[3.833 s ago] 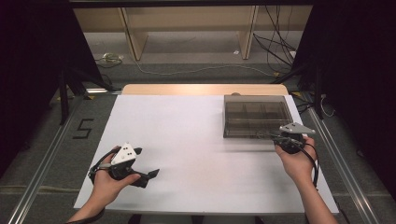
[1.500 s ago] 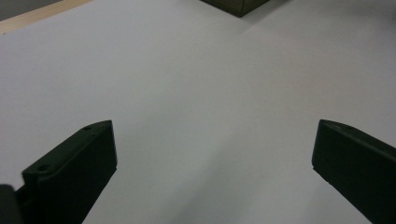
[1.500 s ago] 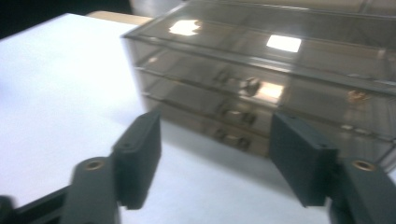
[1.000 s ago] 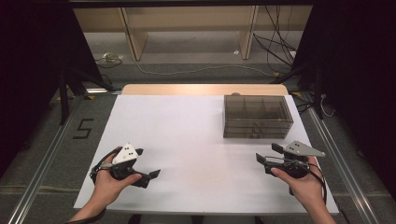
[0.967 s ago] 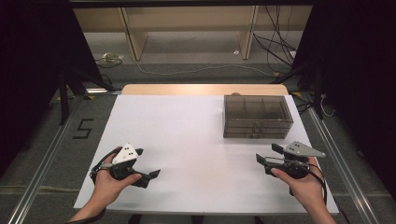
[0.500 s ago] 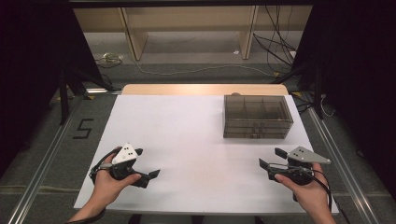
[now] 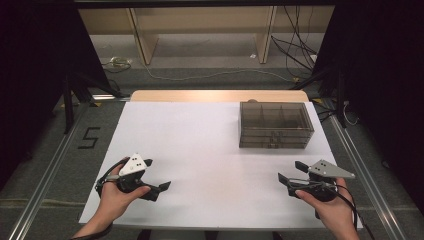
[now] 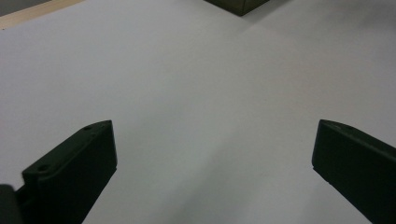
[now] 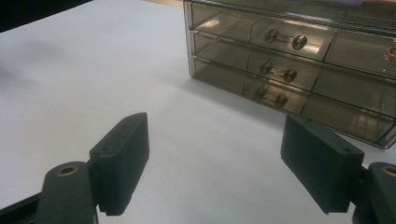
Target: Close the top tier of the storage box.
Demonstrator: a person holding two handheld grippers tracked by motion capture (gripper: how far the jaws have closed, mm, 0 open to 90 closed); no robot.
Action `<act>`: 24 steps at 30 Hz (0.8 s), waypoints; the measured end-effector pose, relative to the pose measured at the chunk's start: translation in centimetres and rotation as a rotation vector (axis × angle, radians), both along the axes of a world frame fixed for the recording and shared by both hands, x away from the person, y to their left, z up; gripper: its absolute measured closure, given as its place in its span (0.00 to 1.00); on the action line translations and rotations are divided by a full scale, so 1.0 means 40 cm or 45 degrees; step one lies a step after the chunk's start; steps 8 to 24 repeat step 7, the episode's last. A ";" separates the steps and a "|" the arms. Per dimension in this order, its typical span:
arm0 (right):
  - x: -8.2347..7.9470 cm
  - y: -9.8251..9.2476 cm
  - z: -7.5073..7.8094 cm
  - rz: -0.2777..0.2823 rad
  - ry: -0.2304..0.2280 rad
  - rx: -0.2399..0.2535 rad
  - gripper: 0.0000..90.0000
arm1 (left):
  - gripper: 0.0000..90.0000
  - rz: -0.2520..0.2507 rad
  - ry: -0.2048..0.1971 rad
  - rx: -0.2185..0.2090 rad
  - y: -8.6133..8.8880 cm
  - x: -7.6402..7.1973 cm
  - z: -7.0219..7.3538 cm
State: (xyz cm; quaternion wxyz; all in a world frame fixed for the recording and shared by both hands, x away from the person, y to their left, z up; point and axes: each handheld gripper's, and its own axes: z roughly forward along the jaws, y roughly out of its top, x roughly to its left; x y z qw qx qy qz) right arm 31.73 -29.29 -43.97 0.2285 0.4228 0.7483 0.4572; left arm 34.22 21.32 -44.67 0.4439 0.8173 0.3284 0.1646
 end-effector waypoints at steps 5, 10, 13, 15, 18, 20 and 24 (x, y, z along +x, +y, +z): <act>0.000 0.000 -0.001 0.003 -0.007 -0.003 0.27 | 0.00 0.001 0.001 0.000 0.001 0.003 -0.001; 0.000 -0.001 -0.001 0.003 -0.009 -0.005 0.27 | 0.00 0.001 0.003 0.000 0.001 0.004 -0.002; 0.000 -0.001 -0.001 0.003 -0.009 -0.005 0.27 | 0.00 0.001 0.003 0.000 0.001 0.004 -0.002; 0.000 -0.001 -0.001 0.003 -0.009 -0.005 0.27 | 0.00 0.001 0.003 0.000 0.001 0.004 -0.002; 0.000 -0.001 -0.001 0.003 -0.009 -0.005 0.27 | 0.00 0.001 0.003 0.000 0.001 0.004 -0.002; 0.000 -0.001 -0.001 0.003 -0.009 -0.005 0.27 | 0.00 0.001 0.003 0.000 0.001 0.004 -0.002; 0.000 -0.001 -0.001 0.003 -0.009 -0.005 0.27 | 0.00 0.001 0.003 0.000 0.001 0.004 -0.002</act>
